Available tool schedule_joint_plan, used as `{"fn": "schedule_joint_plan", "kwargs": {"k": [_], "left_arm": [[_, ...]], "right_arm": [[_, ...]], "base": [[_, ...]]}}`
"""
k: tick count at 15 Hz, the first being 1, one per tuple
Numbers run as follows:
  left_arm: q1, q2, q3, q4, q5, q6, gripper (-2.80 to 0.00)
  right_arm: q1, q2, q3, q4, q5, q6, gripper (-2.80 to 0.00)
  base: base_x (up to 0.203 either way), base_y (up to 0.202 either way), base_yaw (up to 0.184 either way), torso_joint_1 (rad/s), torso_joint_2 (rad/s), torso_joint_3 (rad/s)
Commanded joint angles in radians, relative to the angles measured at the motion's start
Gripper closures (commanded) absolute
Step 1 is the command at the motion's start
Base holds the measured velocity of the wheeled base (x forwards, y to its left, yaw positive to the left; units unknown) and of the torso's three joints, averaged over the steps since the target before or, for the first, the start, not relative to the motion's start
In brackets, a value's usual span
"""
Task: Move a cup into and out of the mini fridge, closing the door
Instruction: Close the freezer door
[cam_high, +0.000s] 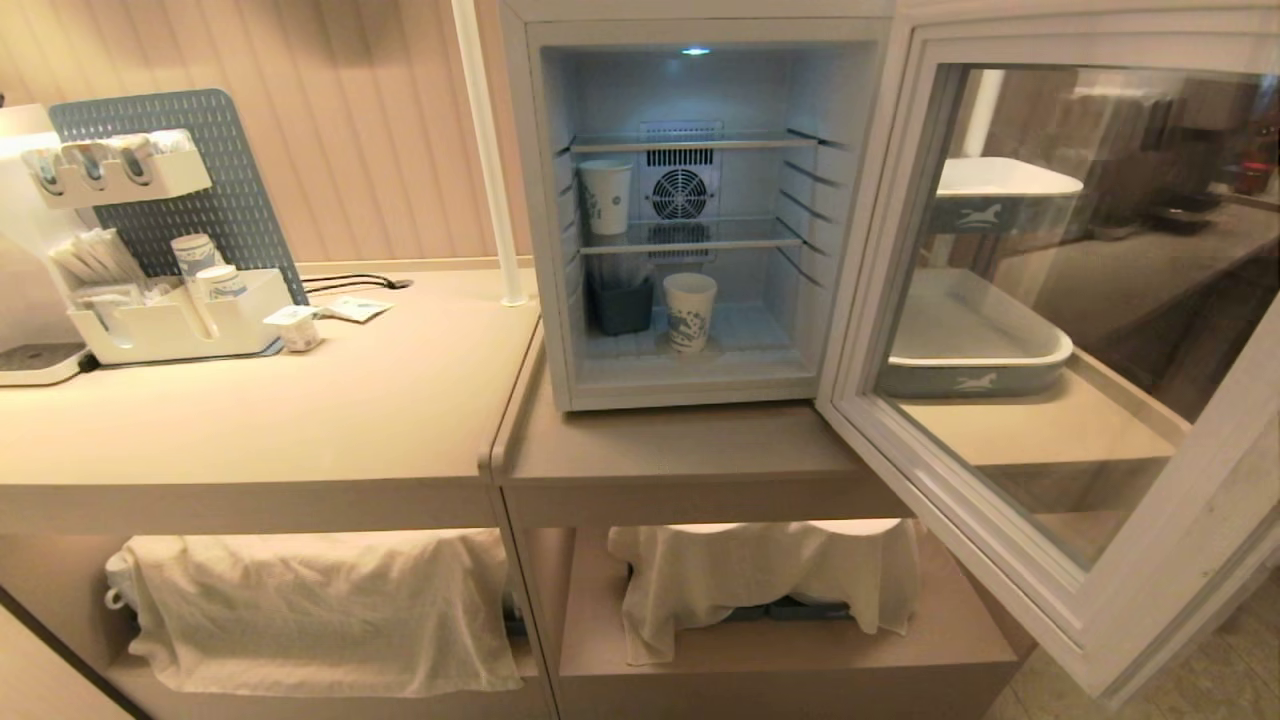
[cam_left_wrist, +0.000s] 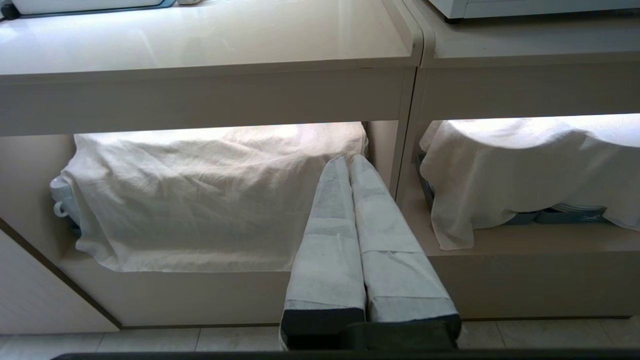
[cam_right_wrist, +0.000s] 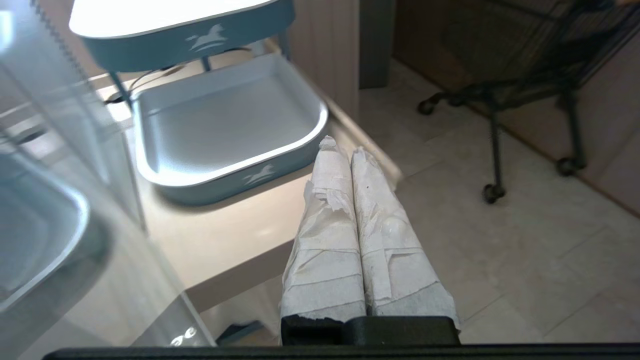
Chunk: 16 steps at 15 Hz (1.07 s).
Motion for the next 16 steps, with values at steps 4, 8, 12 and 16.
{"fn": "schedule_joint_plan", "kwargs": {"k": [4, 8, 12, 16], "left_arm": [[0.000, 0.001, 0.002, 0.000, 0.000, 0.000, 0.00], [0.000, 0.001, 0.002, 0.000, 0.000, 0.000, 0.00], [0.000, 0.001, 0.002, 0.000, 0.000, 0.000, 0.00], [0.000, 0.001, 0.002, 0.000, 0.000, 0.000, 0.00]], "right_arm": [[0.036, -0.034, 0.004, 0.020, -0.002, 0.014, 0.00], [0.056, -0.051, 0.020, 0.021, -0.004, 0.016, 0.00], [0.096, -0.060, 0.021, 0.050, -0.003, 0.075, 0.00], [0.167, -0.065, 0.015, 0.092, -0.002, 0.182, 0.00]], "base": [[0.000, 0.000, 0.000, 0.000, 0.00, 0.000], [0.000, 0.000, 0.000, 0.000, 0.00, 0.000], [0.000, 0.000, 0.000, 0.000, 0.00, 0.000], [0.000, 0.000, 0.000, 0.000, 0.00, 0.000]]}}
